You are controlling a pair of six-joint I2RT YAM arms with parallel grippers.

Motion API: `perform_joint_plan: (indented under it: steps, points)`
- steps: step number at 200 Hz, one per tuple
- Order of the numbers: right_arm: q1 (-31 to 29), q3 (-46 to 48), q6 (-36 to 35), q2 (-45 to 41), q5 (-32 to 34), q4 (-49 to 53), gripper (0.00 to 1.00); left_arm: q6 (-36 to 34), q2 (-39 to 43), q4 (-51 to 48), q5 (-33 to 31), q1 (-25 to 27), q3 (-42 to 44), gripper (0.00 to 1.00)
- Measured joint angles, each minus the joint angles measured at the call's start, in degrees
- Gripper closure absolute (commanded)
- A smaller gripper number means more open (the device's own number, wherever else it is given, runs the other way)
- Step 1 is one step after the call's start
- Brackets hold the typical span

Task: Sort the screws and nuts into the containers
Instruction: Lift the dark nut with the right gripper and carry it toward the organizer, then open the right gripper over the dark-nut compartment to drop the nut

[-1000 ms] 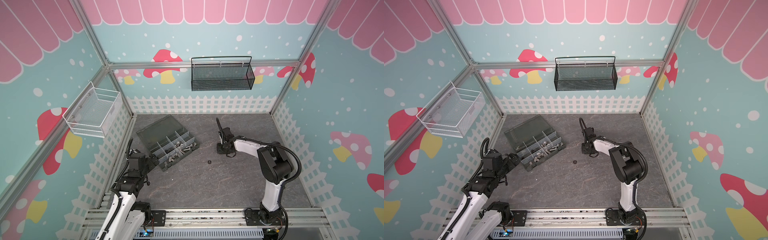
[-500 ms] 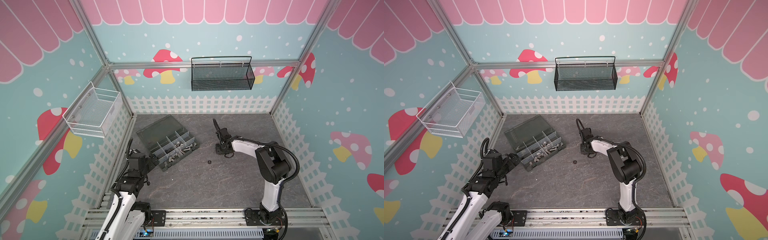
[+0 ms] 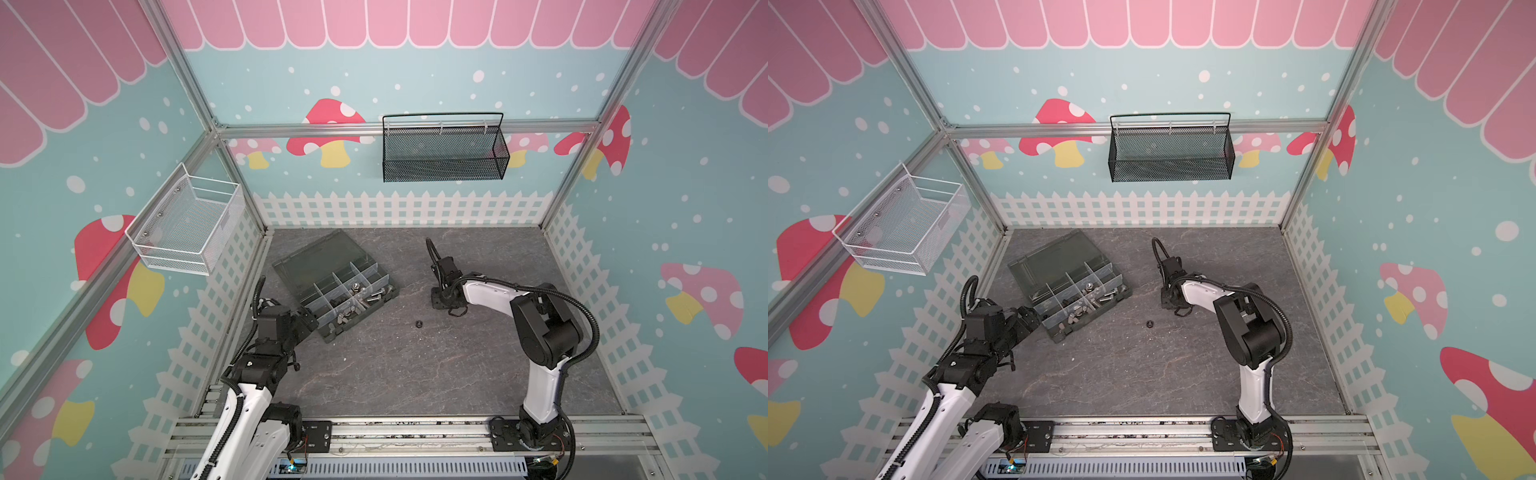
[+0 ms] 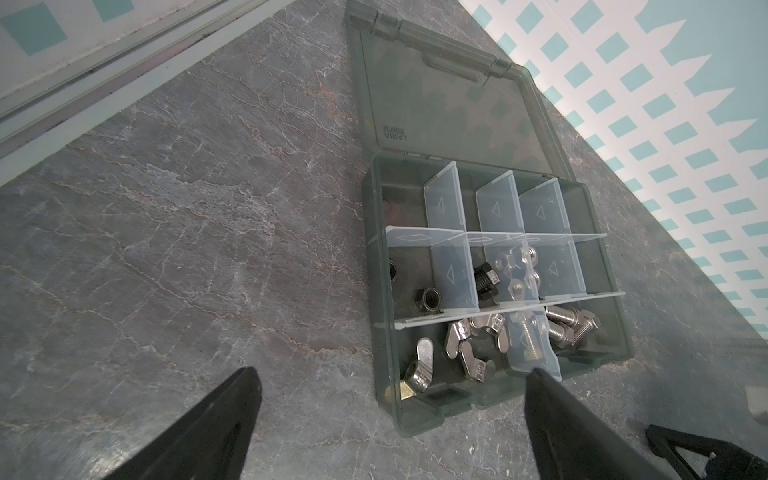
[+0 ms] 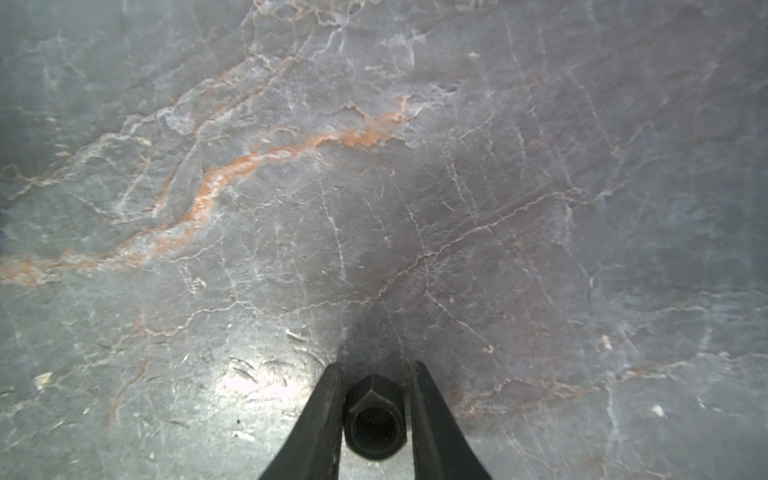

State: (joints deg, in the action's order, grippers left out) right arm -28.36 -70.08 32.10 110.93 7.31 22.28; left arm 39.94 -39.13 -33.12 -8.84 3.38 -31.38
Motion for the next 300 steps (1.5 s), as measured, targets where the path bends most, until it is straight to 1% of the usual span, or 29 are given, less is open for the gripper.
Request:
perform_joint_plan:
  steps: [14,32,47,87,125,135,165,198,229,250,269,300]
  points:
    - [-0.15,0.37,0.04,-0.22,0.02,-0.33,0.75,0.0,0.0,0.0,0.0,0.0,0.0,0.0]
    - [-0.17,0.9,0.0,-0.57,-0.24,-0.61,0.69,-0.02,0.02,0.0,0.0,0.0,0.0,0.0]
    - [-0.24,1.22,-0.09,-0.81,-0.35,-0.61,0.67,0.0,0.02,0.0,0.0,0.0,0.0,0.0]
    - [-0.48,1.81,-0.11,-1.09,-0.09,-1.09,0.67,0.0,0.02,0.0,0.0,0.02,0.0,0.0]
    - [-0.57,1.99,0.09,-1.2,-0.26,-1.27,0.78,0.0,0.02,0.0,0.0,0.0,0.0,0.0]
    - [-0.57,1.99,-0.02,-1.2,-0.33,-1.27,0.8,0.0,0.02,0.0,0.0,0.0,0.0,0.0]
    - [-0.61,1.99,-0.2,-1.29,-0.28,-1.25,0.89,0.0,0.02,0.0,0.0,0.0,0.0,0.0]
    - [-1.09,1.77,-0.72,-1.6,-0.33,-0.35,0.94,0.0,0.02,-0.02,-0.17,0.0,0.0,0.0]
    - [-3.98,0.44,-2.14,-1.84,-0.76,3.45,0.95,0.0,0.04,-0.07,-0.66,0.0,0.0,0.0]
    - [-7.04,-2.56,-3.23,-1.84,-0.98,6.14,0.95,0.26,0.28,-0.11,-1.4,0.0,0.02,0.0]
    - [-10.01,-7.21,-4.28,-1.84,-1.11,7.08,0.95,0.7,1.07,-0.11,-2.29,0.0,0.74,0.0]
    - [-15.63,-17.99,-7.1,-1.18,-1.92,7.19,0.95,2.08,2.78,-0.68,-3.45,0.02,2.71,0.0]
